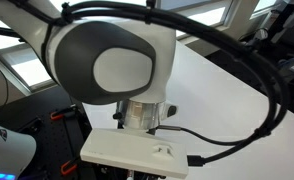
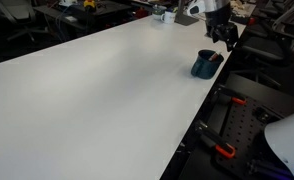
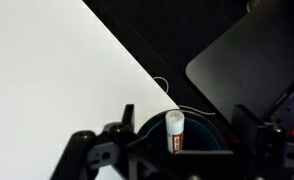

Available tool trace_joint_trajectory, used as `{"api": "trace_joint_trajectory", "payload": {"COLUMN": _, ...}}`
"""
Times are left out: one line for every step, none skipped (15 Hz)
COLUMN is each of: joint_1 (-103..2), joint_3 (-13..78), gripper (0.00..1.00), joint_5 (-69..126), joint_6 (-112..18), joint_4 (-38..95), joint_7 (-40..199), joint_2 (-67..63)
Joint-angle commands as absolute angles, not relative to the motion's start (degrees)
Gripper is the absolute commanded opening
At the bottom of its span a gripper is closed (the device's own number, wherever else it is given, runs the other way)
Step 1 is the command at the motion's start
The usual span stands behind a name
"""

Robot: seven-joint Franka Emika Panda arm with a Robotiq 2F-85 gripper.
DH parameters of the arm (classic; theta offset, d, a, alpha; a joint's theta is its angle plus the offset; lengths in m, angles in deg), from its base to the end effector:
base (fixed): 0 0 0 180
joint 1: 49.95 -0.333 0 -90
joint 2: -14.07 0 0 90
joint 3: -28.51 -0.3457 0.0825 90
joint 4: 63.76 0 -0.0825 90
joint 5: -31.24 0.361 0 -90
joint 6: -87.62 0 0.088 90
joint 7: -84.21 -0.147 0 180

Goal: Take the marker out of the mug.

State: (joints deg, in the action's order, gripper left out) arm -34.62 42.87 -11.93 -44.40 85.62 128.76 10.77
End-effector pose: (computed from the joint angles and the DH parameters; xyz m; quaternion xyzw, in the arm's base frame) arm 0.3159 -0.2213 0.2294 0.8681 0.4057 -0.2736 0.0833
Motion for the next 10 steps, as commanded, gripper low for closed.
{"api": "trace_joint_trajectory", "payload": {"joint_1": -34.77, "joint_3": 42.76, "gripper": 1.00, "joint_5": -10.85, "joint_6": -45.72, "joint_4": 85.24, "joint_7": 127.79, "joint_2": 12.28}}
{"api": "trace_joint_trajectory", "payload": {"joint_1": -34.80, "joint_3": 42.69, "gripper": 1.00, "joint_5": -10.05, "joint_6": -46.32, "joint_4": 85.05, "joint_7": 128.05, "joint_2": 12.15}}
{"api": "trace_joint_trajectory", "payload": {"joint_1": -34.87, "joint_3": 42.62, "gripper": 1.00, "joint_5": -9.44, "joint_6": -46.75, "joint_4": 84.86, "joint_7": 128.10, "joint_2": 11.90}}
{"api": "trace_joint_trajectory", "payload": {"joint_1": -34.95, "joint_3": 42.51, "gripper": 1.00, "joint_5": -8.59, "joint_6": -47.27, "joint_4": 84.59, "joint_7": 128.31, "joint_2": 11.39}}
{"api": "trace_joint_trajectory", "payload": {"joint_1": -35.03, "joint_3": 42.36, "gripper": 1.00, "joint_5": -7.74, "joint_6": -47.67, "joint_4": 84.47, "joint_7": 128.73, "joint_2": 11.08}}
{"api": "trace_joint_trajectory", "payload": {"joint_1": -35.13, "joint_3": 42.19, "gripper": 1.00, "joint_5": -7.08, "joint_6": -48.12, "joint_4": 84.44, "joint_7": 128.82, "joint_2": 10.72}}
{"api": "trace_joint_trajectory", "payload": {"joint_1": -35.24, "joint_3": 42.06, "gripper": 1.00, "joint_5": -6.46, "joint_6": -48.52, "joint_4": 84.43, "joint_7": 128.89, "joint_2": 10.36}}
{"api": "trace_joint_trajectory", "payload": {"joint_1": -35.39, "joint_3": 41.93, "gripper": 1.00, "joint_5": -5.88, "joint_6": -48.76, "joint_4": 84.37, "joint_7": 128.99, "joint_2": 9.96}}
{"api": "trace_joint_trajectory", "payload": {"joint_1": -35.54, "joint_3": 41.84, "gripper": 1.00, "joint_5": -5.60, "joint_6": -48.91, "joint_4": 84.30, "joint_7": 128.93, "joint_2": 9.51}}
{"api": "trace_joint_trajectory", "payload": {"joint_1": -35.67, "joint_3": 41.78, "gripper": 1.00, "joint_5": -5.23, "joint_6": -49.00, "joint_4": 84.20, "joint_7": 129.01, "joint_2": 9.04}}
